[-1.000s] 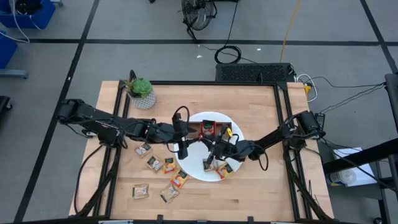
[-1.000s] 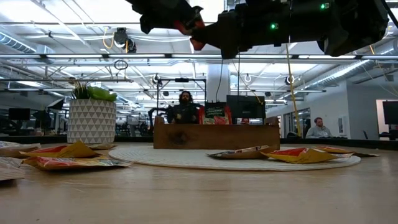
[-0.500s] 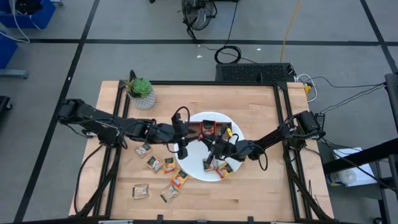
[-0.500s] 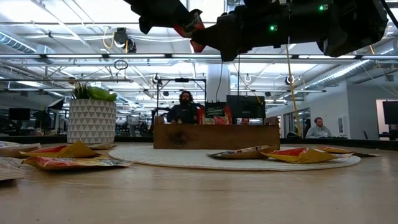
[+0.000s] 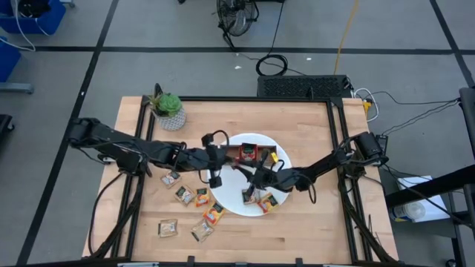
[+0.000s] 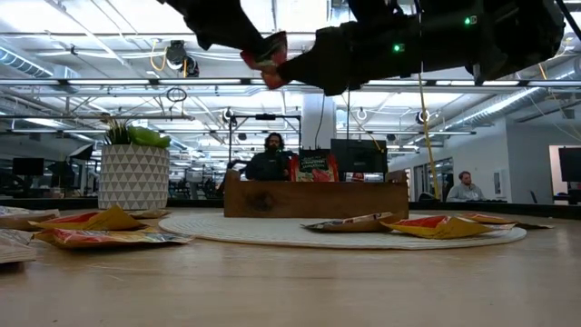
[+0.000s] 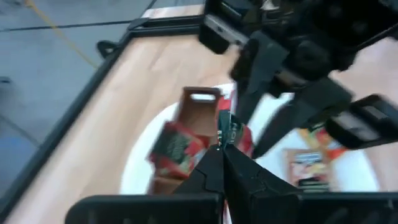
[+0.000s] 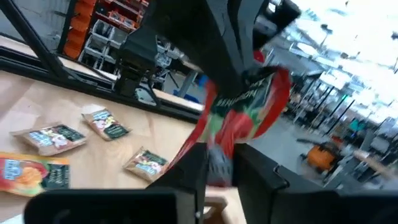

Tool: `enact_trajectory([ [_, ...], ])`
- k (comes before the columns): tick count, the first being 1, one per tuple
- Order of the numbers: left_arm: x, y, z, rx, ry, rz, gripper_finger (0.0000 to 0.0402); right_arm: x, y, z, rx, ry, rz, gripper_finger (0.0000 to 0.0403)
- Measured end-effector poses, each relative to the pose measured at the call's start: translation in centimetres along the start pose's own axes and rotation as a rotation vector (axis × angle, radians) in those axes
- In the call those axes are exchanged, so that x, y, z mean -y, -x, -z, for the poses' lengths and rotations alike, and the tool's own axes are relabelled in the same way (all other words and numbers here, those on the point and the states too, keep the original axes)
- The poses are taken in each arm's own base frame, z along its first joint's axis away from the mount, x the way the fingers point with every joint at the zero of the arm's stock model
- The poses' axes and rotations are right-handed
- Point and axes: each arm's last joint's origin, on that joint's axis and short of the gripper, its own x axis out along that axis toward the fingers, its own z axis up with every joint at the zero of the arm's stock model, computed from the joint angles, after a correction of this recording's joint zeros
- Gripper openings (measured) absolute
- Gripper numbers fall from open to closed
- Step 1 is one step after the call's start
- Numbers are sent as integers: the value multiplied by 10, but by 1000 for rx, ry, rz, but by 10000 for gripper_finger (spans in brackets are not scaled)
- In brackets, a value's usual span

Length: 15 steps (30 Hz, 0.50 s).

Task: Pick & Place Tea
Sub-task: Put the red tea bag into the middle section of the wooden organizer

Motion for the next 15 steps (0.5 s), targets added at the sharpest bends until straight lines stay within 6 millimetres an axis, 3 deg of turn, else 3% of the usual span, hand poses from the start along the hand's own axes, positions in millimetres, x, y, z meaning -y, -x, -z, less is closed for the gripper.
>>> enact_trajectory([
  [8, -19, 11, 1, -49, -40, -80, 1, -6, 20, 17, -93, -86, -76, 72],
  [11, -26, 9, 2, -66, -28, -62, 1, 3, 31, 19, -123, -116, -83, 66],
  [15, -30, -7, 10, -132, -28, -16, 1, 28, 50, 6, -92, -188, -64, 57],
])
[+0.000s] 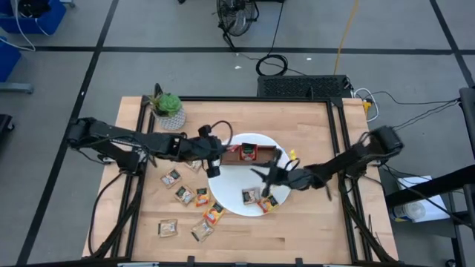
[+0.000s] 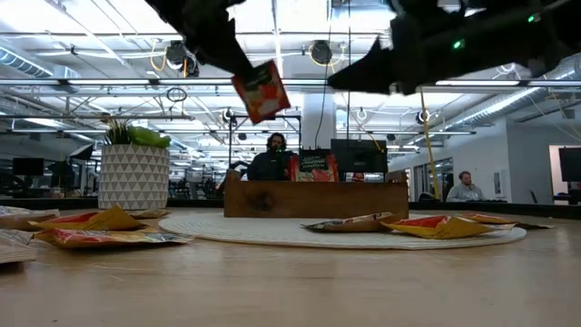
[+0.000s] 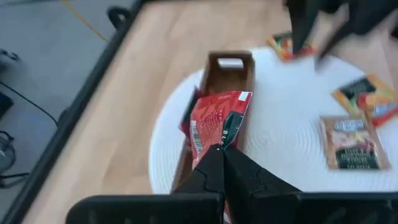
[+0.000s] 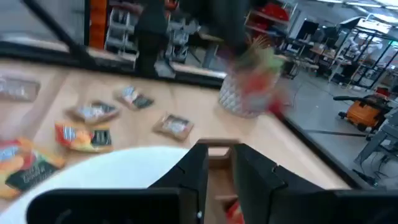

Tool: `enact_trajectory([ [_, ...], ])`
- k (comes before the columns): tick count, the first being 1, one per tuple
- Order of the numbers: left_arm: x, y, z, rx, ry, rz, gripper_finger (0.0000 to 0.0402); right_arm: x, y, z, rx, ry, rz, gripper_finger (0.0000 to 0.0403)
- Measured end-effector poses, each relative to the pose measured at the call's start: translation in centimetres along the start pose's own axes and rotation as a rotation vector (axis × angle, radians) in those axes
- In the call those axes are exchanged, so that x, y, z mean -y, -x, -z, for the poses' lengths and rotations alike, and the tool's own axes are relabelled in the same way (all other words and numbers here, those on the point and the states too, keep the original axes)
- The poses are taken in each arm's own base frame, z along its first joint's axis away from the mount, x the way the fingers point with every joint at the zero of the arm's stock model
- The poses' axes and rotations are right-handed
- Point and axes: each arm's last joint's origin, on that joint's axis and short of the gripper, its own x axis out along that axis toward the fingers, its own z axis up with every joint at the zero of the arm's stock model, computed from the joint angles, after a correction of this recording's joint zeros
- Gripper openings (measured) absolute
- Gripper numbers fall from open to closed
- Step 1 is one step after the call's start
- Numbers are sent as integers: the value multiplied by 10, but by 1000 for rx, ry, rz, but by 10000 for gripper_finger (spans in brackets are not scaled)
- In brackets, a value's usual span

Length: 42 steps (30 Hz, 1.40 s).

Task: Pick & Place Tea
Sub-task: Put the red tea bag into the middle section of the wooden organizer

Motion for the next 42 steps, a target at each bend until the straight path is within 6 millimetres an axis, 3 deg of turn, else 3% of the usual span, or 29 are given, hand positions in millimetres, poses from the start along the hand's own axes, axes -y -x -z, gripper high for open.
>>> enact_trajectory([
  [6, 3, -31, 3, -18, 16, 120, 1, 33, 38, -14, 95, -74, 14, 48],
  [14, -2, -65, -2, -126, 102, 262, 0, 56, 69, 3, 123, -136, 15, 47],
  [25, -13, -93, -54, -265, 3, 253, 0, 63, 80, 5, 160, -128, 18, 45],
  [36, -26, -127, -40, -401, 51, 301, 0, 61, 88, 6, 158, -102, -15, 45],
  [42, -33, -133, -36, -421, 98, 323, 0, 59, 89, 7, 150, -93, -29, 45],
])
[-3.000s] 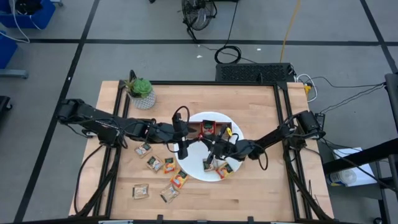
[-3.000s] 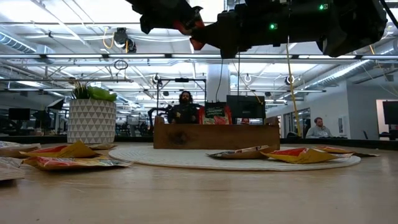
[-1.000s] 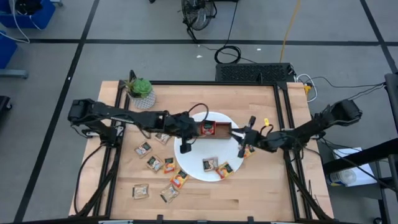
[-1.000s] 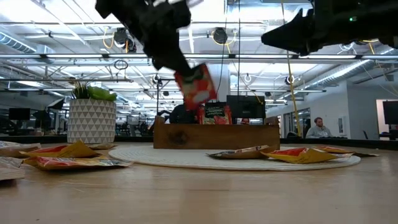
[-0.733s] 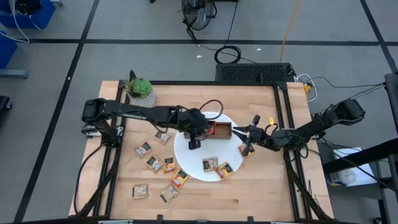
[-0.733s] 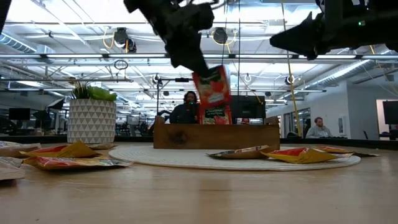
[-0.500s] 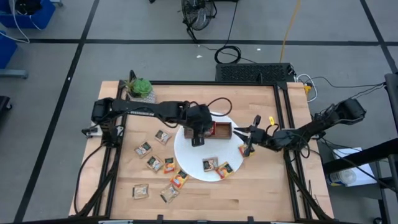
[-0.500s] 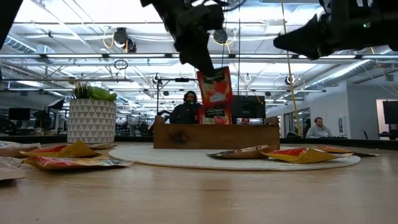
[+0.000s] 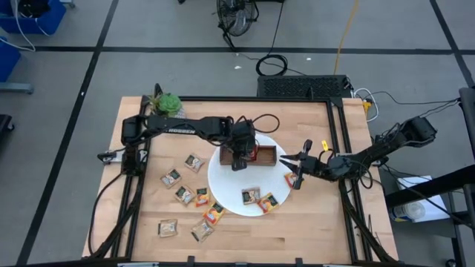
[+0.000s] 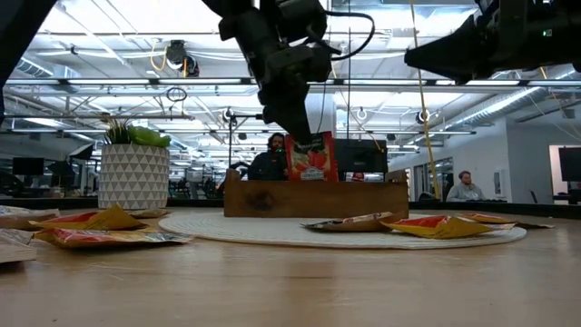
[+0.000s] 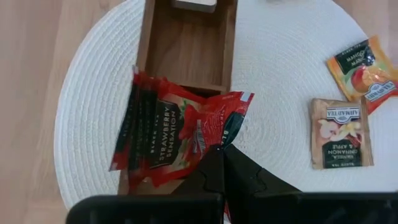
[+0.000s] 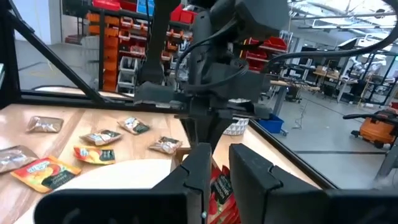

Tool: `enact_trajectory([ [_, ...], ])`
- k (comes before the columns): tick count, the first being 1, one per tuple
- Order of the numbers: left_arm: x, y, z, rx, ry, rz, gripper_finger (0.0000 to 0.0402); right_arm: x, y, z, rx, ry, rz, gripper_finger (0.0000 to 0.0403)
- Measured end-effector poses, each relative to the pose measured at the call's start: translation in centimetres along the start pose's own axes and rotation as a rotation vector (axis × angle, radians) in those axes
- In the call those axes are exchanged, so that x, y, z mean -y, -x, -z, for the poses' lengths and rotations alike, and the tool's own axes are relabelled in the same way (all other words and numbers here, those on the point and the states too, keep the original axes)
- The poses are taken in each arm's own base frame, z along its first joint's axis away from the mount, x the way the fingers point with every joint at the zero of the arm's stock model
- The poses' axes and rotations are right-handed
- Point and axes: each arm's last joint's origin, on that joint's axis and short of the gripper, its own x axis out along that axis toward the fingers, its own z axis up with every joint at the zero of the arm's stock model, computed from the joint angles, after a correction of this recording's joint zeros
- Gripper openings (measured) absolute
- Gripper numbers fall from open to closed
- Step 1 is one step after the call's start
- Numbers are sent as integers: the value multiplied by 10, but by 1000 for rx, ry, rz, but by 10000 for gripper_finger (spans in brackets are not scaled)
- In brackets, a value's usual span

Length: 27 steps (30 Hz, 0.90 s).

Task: Pick & Place Tea
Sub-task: Put the red tea bag into the middle section of the wooden organizer

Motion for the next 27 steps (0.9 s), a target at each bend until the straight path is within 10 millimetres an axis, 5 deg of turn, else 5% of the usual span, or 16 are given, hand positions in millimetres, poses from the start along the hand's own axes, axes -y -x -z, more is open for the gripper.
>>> enact_trajectory([
  [27, -10, -31, 2, -20, -9, -8, 17, 0, 0, 1, -7, -6, 0, 45],
])
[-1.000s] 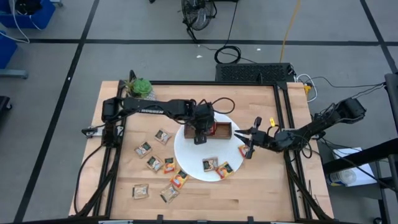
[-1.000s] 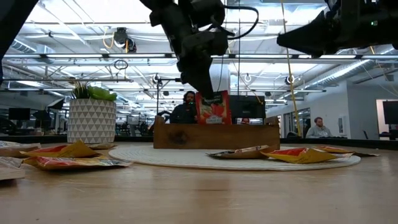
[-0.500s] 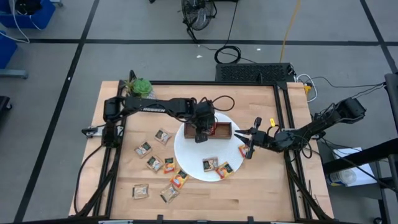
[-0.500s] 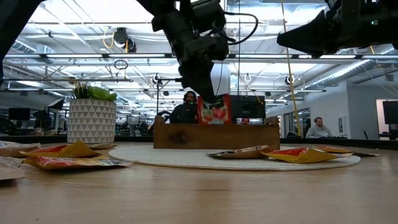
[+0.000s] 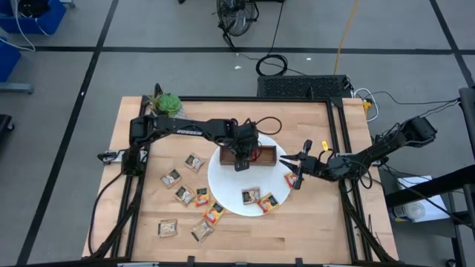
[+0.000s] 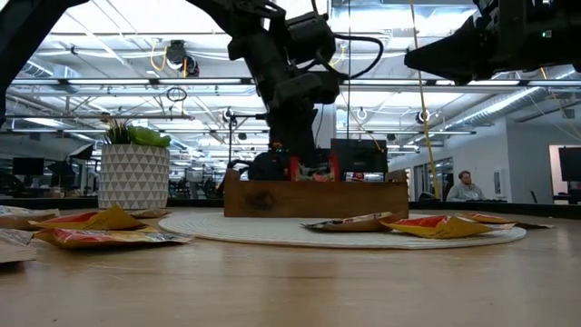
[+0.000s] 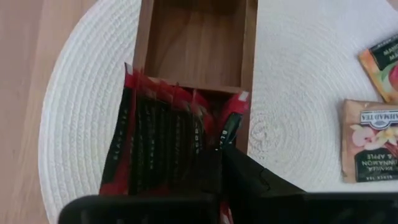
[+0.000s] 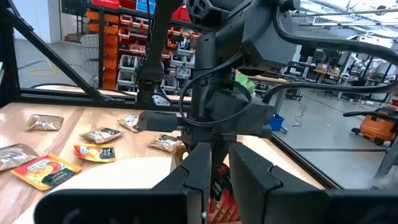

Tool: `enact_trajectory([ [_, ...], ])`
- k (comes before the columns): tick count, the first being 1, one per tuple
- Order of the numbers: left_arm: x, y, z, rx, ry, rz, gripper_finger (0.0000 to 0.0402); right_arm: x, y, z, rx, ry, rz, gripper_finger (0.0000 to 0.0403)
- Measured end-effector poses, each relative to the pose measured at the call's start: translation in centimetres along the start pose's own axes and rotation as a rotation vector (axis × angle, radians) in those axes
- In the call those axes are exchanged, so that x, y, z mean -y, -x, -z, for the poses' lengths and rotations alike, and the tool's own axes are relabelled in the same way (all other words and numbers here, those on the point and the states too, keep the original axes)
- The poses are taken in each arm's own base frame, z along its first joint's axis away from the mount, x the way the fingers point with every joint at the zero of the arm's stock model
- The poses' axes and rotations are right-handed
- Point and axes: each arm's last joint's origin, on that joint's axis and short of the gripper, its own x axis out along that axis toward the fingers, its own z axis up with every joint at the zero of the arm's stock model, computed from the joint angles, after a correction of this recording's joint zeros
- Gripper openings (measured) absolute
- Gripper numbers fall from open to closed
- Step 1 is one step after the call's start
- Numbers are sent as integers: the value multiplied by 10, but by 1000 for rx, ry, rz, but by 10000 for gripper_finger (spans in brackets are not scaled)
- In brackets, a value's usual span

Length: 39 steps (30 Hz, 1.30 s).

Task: Pick & Place Tea
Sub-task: Put the red tea bag into the middle section of the wooden organizer

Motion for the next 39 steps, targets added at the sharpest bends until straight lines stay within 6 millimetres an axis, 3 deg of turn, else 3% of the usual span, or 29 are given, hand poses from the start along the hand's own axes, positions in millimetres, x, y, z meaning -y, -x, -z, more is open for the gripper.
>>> enact_trajectory([
  [17, 0, 1, -1, 15, 28, -1, 18, 0, 0, 2, -13, -1, -2, 45],
  [29, 1, 2, -2, 16, 23, -1, 179, 0, 0, 2, -21, 5, -3, 45],
  [34, -3, 14, -13, 51, 28, -8, 214, 0, 0, 3, -26, 9, -4, 45],
  [39, -6, 22, -21, 79, 22, -14, 225, 0, 0, 4, -31, 2, -4, 45],
])
